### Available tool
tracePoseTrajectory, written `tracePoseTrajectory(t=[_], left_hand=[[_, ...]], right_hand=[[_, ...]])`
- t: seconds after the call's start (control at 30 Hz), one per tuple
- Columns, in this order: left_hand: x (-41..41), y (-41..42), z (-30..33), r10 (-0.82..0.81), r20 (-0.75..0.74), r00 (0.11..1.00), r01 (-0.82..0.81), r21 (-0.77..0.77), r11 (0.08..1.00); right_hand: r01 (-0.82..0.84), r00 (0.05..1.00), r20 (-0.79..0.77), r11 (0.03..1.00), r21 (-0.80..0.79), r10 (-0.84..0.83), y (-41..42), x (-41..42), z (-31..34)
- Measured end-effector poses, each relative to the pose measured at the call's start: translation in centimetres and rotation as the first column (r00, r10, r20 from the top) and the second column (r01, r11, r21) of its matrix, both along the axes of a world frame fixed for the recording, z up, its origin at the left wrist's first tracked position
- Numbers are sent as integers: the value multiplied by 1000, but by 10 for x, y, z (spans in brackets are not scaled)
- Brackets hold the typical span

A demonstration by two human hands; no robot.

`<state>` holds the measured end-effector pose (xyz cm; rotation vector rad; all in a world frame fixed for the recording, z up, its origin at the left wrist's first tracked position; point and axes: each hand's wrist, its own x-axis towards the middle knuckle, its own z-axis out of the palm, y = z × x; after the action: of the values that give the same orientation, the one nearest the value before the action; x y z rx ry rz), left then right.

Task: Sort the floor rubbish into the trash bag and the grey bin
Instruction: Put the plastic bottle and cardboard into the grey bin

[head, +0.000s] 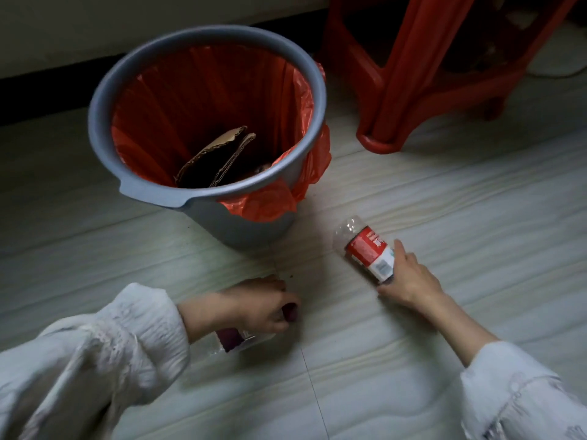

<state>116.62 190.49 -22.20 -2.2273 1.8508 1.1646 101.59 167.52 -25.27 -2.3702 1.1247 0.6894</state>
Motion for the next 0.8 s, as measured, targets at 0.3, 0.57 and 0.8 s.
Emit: tracePoseTrajectory(t=[0.3,0.57,0.8], left_hand=[[9,-13,84,40,36,999,-28,-282,959],[26,-2,194,160,-104,982,-175,-826,536],[64,12,241,415,-445,794,-503,-863,37]], right_hand=[[401,733,526,899,179,-432,1,26,102],[244,515,778,931,271,-361,27,48,199],[315,324,821,871,376,-471,36,67,236]])
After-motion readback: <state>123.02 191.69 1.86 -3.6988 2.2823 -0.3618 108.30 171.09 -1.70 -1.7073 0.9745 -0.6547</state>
